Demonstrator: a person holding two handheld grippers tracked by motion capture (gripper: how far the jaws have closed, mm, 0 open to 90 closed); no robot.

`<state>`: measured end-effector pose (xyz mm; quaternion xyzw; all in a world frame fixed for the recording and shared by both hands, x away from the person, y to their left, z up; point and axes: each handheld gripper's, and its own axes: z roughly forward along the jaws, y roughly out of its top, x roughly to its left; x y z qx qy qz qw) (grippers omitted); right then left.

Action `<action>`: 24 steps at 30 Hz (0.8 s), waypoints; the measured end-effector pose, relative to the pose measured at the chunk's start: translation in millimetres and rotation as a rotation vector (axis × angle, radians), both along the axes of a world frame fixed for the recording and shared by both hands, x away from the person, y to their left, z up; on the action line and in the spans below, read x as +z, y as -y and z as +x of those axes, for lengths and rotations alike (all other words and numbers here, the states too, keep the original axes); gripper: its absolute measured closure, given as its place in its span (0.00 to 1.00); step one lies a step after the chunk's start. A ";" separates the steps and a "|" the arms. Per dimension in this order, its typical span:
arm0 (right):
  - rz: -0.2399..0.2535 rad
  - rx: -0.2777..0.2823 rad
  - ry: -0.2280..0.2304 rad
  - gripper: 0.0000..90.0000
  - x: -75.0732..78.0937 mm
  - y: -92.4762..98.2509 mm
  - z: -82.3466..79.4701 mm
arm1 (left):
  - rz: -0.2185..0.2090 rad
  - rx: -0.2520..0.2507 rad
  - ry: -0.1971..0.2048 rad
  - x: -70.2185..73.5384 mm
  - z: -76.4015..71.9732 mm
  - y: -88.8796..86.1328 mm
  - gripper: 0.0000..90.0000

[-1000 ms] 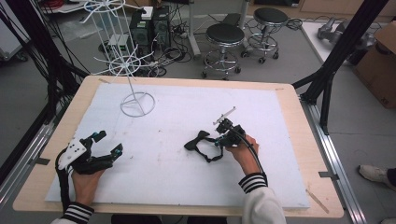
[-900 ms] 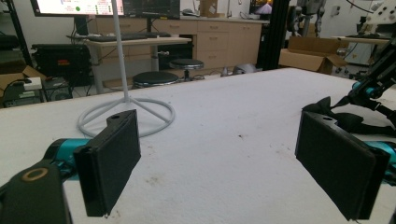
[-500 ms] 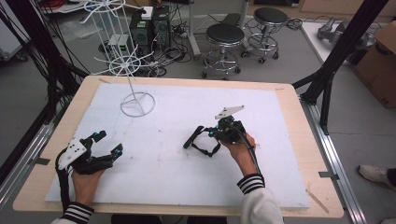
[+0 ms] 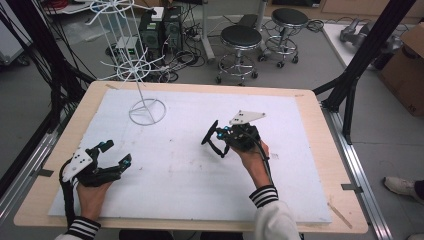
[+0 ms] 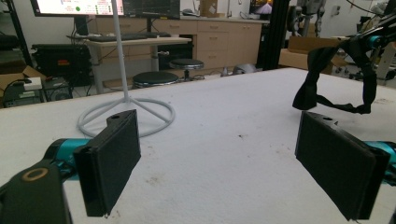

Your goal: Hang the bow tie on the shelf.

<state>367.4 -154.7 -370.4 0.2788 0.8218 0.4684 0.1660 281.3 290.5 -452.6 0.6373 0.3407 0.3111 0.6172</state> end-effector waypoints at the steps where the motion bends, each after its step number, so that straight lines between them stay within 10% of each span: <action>1: 0.012 0.003 0.011 0.98 1.5 -0.8 -0.3 | 0.000 0.000 0.000 0.0 0.0 0.0 0.16; 24: 0.129 0.084 0.090 0.98 27.6 -34.2 6.8 | -0.002 0.000 0.000 -0.1 0.1 0.0 0.16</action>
